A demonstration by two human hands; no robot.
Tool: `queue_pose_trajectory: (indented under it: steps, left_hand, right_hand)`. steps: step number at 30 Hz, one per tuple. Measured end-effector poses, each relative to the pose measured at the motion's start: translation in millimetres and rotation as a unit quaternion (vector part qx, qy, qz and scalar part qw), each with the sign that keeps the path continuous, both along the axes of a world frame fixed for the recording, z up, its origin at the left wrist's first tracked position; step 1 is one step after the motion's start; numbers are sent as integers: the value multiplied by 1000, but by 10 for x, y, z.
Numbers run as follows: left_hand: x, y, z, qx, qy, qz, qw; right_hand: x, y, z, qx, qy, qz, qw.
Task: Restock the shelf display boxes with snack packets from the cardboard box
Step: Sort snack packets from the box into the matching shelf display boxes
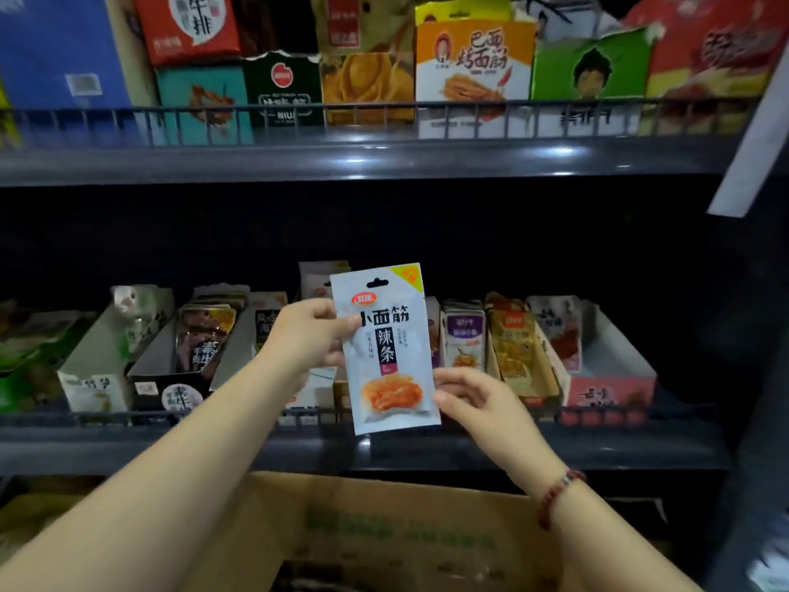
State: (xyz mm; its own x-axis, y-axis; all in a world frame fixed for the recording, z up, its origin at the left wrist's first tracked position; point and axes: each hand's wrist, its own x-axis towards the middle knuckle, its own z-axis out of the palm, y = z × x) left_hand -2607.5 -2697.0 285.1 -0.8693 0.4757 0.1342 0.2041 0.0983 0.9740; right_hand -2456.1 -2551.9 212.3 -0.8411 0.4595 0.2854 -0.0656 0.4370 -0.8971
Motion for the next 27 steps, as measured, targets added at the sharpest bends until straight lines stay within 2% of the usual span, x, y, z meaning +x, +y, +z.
queue_pose_trajectory:
  steps: [4,6,9,13,16,21,23,27]
  left_hand:
    - [-393,15,200,26,47,34,998]
    - [-591,-17,292,44,74,50,995]
    - [-880,-86,389,69,103,79,989]
    - [-1322,-58,368,63,121,105,985]
    - [-1646,18,182,29,117,110,987]
    - [-1972,251,-242,31,107,96,989]
    - [-2075,333,-371,-11,136,99,986]
    - [-2264,438,-535,-97,164,104,976]
  right_hand:
    - [-657,48,151,48,23,-64,997]
    - [-993,38,244,34,29,-73,996]
    - [-1433,-15,348,10,20,-44,999]
    - [-1715,-118,244,63,-26,24,997]
    - [-1688,-183,31,176,-80,22,981]
    - [-1489,-269,-236,414,-116,29,903]
    - [-1467,-265,-314,452,-109,32,885]
    - [-1495,-214,-445,466,-59,25,882]
